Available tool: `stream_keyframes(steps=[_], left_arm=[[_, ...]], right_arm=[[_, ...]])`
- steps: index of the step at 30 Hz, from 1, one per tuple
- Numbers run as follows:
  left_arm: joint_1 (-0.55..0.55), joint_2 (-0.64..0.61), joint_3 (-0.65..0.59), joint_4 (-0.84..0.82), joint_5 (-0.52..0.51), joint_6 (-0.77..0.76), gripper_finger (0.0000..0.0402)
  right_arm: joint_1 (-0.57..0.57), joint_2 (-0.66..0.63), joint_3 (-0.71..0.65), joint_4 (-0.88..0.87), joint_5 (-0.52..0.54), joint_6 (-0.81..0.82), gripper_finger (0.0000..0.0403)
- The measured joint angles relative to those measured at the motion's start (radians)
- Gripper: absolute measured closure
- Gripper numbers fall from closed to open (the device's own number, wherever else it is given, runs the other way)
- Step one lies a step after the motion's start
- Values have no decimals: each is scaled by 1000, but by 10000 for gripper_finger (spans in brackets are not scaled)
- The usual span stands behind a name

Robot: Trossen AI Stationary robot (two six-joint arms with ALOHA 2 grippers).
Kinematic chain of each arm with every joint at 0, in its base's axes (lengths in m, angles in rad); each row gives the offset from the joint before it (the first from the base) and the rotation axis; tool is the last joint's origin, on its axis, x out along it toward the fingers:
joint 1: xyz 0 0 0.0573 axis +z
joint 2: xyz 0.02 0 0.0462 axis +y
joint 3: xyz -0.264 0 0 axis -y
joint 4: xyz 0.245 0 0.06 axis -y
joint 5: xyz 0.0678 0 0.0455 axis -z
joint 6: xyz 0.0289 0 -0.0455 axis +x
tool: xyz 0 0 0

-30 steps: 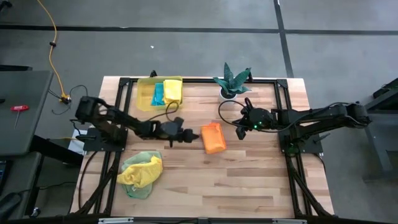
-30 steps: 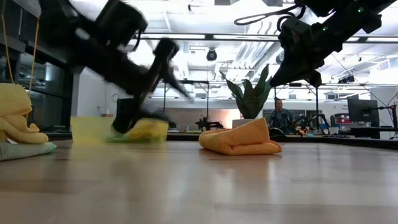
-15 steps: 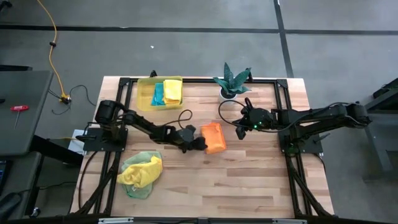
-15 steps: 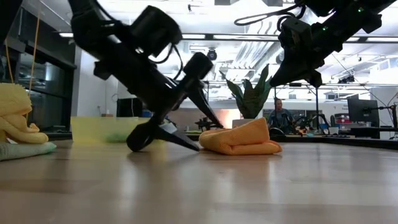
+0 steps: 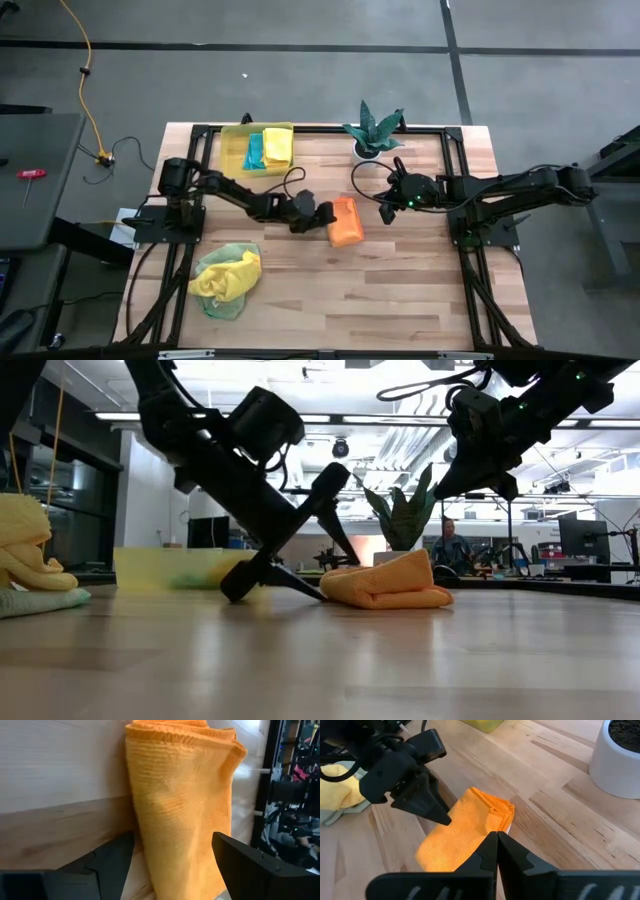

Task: Fold microfiber towels
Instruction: Put the folded orange microfiber cloth into the bin

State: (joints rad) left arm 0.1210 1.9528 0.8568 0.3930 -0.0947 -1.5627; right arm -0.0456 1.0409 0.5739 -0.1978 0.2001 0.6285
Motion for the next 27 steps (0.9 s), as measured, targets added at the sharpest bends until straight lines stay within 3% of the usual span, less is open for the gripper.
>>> stream_keyframes(steps=[11,15,19,23,27], left_arm=[[20,55,110,-68,5,-2,138],[36,56,110,-69,7,-5,159],[40,56,110,-63,-17,28,236],[33,58,108,-11,-51,117,368],[43,59,107,25,-60,163,386]], right_arm=[[0,0,0,0,32,0,402],[0,0,0,0,32,0,402],[0,0,0,0,32,1,402],[0,0,0,0,33,1,402],[0,0,0,1,33,1,402]])
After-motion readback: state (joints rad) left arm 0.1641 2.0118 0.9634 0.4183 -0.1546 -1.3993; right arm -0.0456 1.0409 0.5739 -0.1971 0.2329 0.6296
